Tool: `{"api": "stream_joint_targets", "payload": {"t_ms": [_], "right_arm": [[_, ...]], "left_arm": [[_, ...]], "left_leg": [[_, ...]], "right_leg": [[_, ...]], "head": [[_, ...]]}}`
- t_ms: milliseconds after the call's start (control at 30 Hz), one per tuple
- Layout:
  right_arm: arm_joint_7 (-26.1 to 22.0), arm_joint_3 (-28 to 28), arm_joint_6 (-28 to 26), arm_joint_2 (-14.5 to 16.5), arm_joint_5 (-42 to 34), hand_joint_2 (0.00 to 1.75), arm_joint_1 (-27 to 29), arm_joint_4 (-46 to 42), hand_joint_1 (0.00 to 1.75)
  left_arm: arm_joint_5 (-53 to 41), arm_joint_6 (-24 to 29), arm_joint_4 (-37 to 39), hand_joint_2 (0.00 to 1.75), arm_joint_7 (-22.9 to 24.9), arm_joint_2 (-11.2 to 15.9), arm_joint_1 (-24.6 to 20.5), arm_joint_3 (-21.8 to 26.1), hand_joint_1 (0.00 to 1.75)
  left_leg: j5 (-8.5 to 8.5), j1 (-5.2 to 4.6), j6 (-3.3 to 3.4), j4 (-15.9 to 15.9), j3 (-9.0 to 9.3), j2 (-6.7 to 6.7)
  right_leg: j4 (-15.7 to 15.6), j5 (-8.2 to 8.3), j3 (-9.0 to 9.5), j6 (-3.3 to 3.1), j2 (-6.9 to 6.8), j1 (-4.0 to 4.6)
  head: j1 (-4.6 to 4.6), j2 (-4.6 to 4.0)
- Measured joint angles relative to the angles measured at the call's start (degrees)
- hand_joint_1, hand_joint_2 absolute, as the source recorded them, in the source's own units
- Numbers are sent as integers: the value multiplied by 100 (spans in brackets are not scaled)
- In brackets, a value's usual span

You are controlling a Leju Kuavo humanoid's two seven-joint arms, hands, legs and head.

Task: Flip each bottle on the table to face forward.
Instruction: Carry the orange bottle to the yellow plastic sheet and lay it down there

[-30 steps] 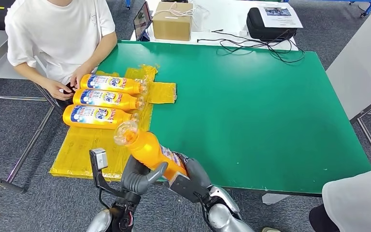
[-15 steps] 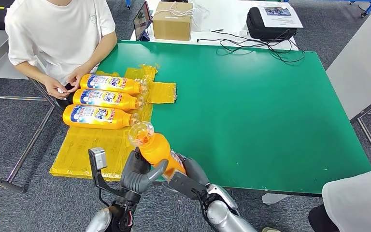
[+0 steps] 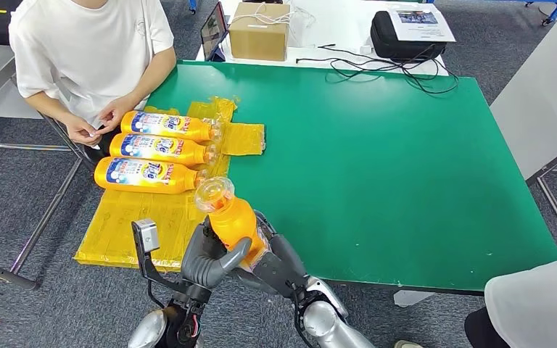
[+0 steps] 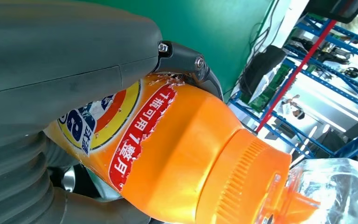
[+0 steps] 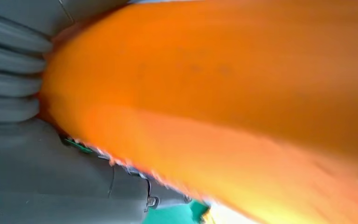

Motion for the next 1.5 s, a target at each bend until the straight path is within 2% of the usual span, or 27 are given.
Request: {"api": "stream_joint_targets", "payload": {"t_ms": [67, 167, 300, 400, 600, 667, 800, 1000, 1133, 1300, 1500], "right_arm": [[-213, -33, -117, 27, -80, 0, 64, -129, 0], [-830, -59, -498, 50, -52, 0, 201, -447, 0], [-1499, -148, -1632, 97, 39, 0, 397, -1087, 0], [-1609, -385, -2097, 109, -99, 0, 505, -1449, 0], [-1647, -611, -2288, 110, -146, 0, 610, -1778, 0], [-1657, -673, -2676, 111, -276, 0, 628, -1901, 0], [-1665, -912, -3400, 85, -655, 0, 634, -2321, 0], [-1668, -1266, -3474, 88, -714, 0, 761, -2854, 0], [-1668, -1337, -3393, 90, -793, 0, 968, -3079, 0], [-1668, -1449, -3167, 97, -929, 0, 1222, -3263, 0], [-1670, -1718, -2943, 133, -1052, 0, 1389, -3322, 0]], "left_arm": [[-5, 1, 28, 175, -59, -3, -52, -3, 175], [-85, 1, 68, 175, -283, -5, -198, -9, 175], [-346, 34, 116, 175, -496, 29, -493, -1, 175], [-478, 86, 137, 175, -531, 83, -659, 30, 175], [-629, 160, 170, 175, -574, 150, -774, 47, 175], [-986, 371, 190, 175, -699, 178, -831, 48, 175], [-2156, 1141, 319, 175, -962, 267, -1137, 109, 175], [-4210, 2020, 871, 175, -588, 436, -1698, 388, 175], [-6176, 2375, 1514, 175, 86, 635, -2051, 648, 175], [-7505, 2228, 2619, 175, 608, 864, -2439, 1116, 175], [-7836, 1847, 3630, 175, 728, 1010, -2652, 1559, 175]], "left_leg": [[0, 0, 0, 0, 0, 0], [0, 0, 0, 0, 0, -1], [1, 0, 0, 0, 0, -3], [1, 0, 0, 0, 0, -7], [0, -1, 0, 1, 0, -2], [1, -1, 0, 1, -1, -3], [2, -1, 0, 1, 0, -3], [6, 0, 2, 1, 1, -4], [7, 0, 1, 1, 2, -3], [7, 1, 1, 0, 1, 2], [7, 1, 1, 0, 1, 1]], "right_leg": [[0, 0, 0, 0, 0, 0], [0, 0, 0, 0, 0, 0], [0, 0, 1, 0, -2, 0], [0, 0, 3, 0, -3, -1], [0, 2, 1, 0, -2, -1], [0, 2, 0, 0, -3, 0], [0, 2, 1, 0, -2, 0], [2, 3, 4, 0, -3, 0], [3, 3, 2, 0, -1, 0], [4, 3, 0, -1, 0, 1], [4, 3, 1, -1, -2, -1]], "head": [[1, 0], [1, 0], [1, 0], [2, 0], [1, 0], [1, 0], [1, 0], [2, 0], [1, 0], [1, 0], [2, 0]]}}
